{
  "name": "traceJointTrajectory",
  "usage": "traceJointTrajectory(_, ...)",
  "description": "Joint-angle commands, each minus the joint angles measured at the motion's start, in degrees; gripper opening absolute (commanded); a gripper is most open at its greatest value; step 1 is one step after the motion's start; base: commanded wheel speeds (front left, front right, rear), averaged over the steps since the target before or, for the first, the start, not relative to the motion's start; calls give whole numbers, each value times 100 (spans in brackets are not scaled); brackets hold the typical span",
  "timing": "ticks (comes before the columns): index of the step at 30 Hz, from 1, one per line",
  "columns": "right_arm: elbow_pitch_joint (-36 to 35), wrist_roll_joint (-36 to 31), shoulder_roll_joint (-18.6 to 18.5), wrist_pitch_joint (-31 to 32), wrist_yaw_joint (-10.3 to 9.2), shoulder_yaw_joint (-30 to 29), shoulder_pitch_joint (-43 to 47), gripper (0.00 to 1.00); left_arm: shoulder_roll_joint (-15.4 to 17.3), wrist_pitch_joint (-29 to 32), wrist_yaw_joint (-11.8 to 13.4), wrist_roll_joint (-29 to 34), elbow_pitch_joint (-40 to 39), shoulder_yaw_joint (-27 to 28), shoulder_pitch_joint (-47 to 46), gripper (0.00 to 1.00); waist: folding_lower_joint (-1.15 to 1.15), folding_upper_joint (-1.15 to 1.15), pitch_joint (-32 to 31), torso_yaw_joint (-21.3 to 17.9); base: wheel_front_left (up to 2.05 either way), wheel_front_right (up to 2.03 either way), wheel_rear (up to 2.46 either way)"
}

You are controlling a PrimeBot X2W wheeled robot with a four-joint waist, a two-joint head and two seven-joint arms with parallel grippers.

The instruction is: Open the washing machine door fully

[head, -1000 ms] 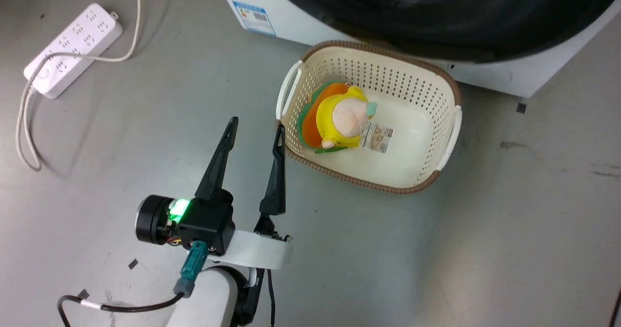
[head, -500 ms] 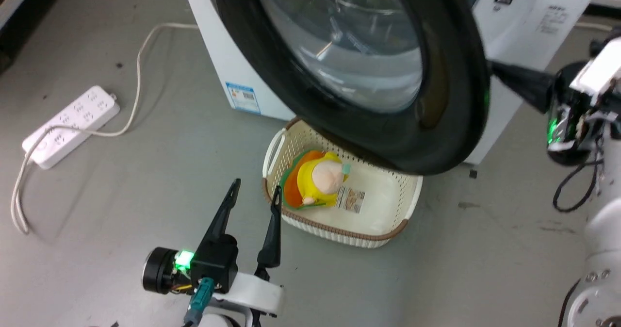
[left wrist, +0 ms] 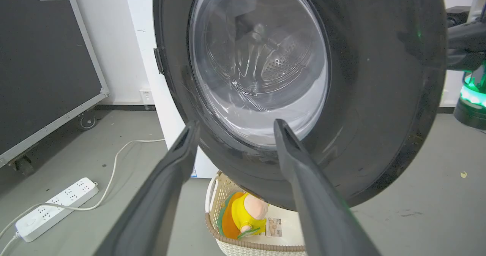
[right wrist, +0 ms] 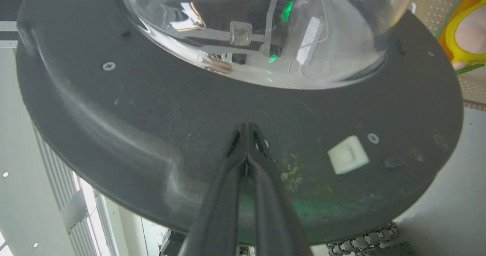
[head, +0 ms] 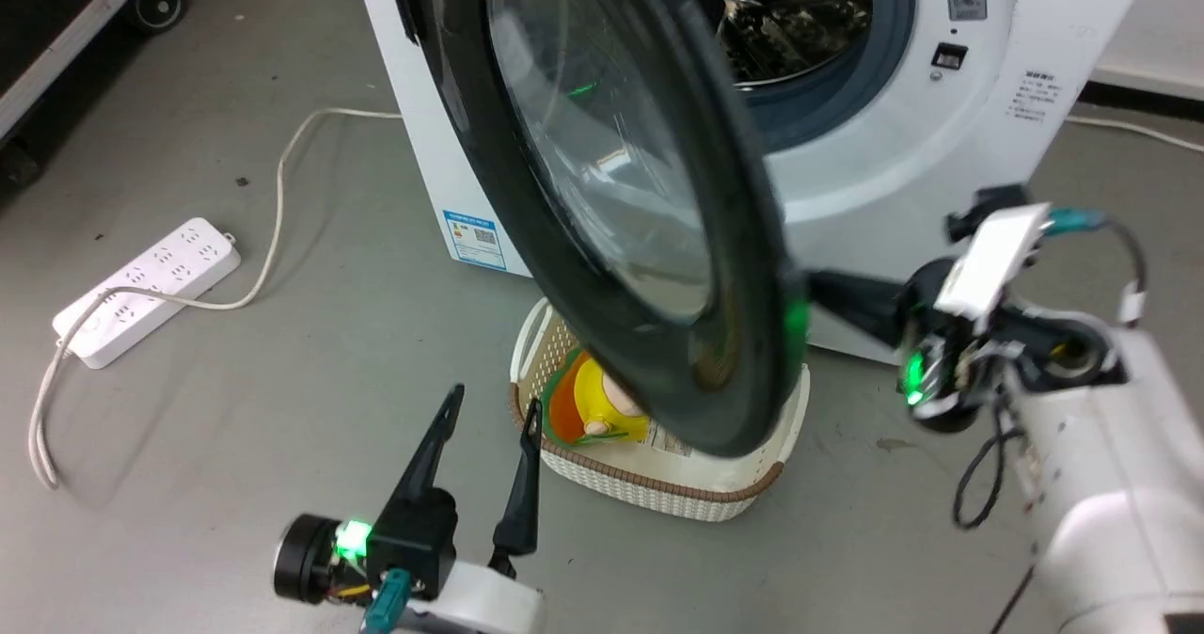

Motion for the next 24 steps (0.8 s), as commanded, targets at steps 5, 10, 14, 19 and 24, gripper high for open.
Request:
traceJointTrajectory(5, -265, 937, 38, -263, 6, 1075, 450, 0, 41, -30, -77, 2, 33, -5, 221, 100, 0, 0, -86, 67, 0, 0, 0)
traceJointTrajectory(10, -575, 1600, 39, -599, 6, 2014, 742, 0, 38, -30, -109, 20, 41, -32, 321, 100, 0, 0, -143, 111, 0, 0, 0)
traceJointTrajectory(14, -723, 1892, 39, -871, 6, 2530, 864, 0, 34, -30, -128, 23, 61, -48, 359, 100, 0, 0, -191, 144, 0, 0, 0)
traceJointTrajectory(19, -873, 1853, 27, -1277, 6, 2691, 926, 0, 29, -30, -99, 11, 43, -3, 428, 100, 0, 0, -289, 122, 0, 0, 0)
traceJointTrajectory(24, -1269, 1396, -251, -2118, 6, 2557, 1026, 100, 33, -30, -78, -24, 16, 107, 457, 100, 0, 0, -412, -42, 0, 0, 0)
